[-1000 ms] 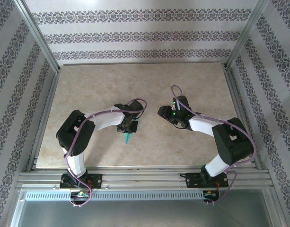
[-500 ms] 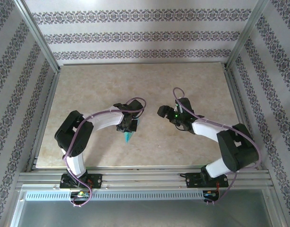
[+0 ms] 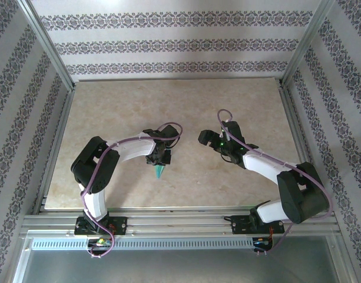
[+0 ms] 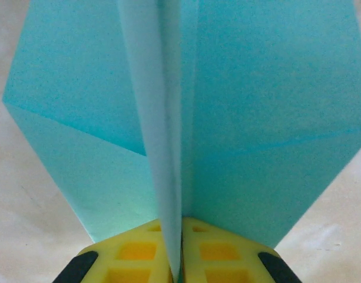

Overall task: Fold a paper plane with a square sheet of paper (pick it up from the middle)
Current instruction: Move the paper plane to the top-center of the table.

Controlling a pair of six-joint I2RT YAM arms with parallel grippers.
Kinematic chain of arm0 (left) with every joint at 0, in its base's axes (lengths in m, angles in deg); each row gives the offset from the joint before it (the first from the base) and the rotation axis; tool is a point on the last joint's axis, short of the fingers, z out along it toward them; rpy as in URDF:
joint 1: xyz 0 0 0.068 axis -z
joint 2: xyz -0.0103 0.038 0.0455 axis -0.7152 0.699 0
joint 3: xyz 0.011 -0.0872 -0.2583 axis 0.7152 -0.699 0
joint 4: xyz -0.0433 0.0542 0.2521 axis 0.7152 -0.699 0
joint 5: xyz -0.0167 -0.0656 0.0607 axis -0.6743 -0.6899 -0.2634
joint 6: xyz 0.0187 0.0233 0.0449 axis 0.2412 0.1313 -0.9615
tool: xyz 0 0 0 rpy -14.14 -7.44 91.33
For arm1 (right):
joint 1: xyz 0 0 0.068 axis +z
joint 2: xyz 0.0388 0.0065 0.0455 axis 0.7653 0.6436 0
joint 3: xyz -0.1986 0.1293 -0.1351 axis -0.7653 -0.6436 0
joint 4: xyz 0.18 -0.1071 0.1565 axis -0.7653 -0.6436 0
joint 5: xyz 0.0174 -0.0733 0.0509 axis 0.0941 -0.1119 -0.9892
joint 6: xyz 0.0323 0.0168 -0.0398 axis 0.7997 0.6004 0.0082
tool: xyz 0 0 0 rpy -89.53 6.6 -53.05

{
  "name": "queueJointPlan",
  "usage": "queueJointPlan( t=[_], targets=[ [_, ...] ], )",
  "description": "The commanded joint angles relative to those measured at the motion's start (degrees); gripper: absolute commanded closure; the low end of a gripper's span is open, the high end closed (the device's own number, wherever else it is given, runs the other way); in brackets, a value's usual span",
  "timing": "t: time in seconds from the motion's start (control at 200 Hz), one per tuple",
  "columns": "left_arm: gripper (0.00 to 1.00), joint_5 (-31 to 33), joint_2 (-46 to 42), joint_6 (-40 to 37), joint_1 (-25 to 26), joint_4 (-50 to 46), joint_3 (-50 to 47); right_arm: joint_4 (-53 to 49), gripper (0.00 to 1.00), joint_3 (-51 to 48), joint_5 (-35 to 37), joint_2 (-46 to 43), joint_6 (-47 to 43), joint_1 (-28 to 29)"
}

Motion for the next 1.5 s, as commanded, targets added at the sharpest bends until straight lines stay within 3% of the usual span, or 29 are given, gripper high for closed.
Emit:
queueJointPlan(
  t=[0.0,0.2,0.34,0.834,1.259,1.409,1.494],
  targets=[
    [0.89,0.17,1.59,0.87,-0.56,0.72,1.05,-0.33,0.08,0.12,1.02,0.43,-0.68,0.06],
    [0.99,0.99,0.46,-0.03,-0.68,-0.26,3.34,-0.44,0.09,0.3,1.32,0.0,-0.52,-0.02],
    [0.99,2.04,0.66,-1.97,-1.81,-0.27,8.66,-1.53,0.07,0.21,3.17,-1.85,-1.75,-0.37],
    [0.98,0.82,23.08,-4.88,-7.05,-6.71,41.65,-4.98,0.03,-2.5,5.28,-10.41,-5.13,-4.74],
    [0.94,0.61,30.43,-6.49,-8.1,-12.45,49.66,-4.4,0.03,-2.78,3.49,-10.33,-4.02,-5.47],
    [0.81,1.65,32.36,-3.62,-8.54,-14.49,51.76,-4.37,0.03,-2.78,3.25,-10.37,-3.56,-5.48],
    [0.8,1.6,32.52,-2.41,-8.59,-14.14,51.65,-4.33,0.03,-2.87,3.13,-10.46,-3.38,-5.47]
  ],
)
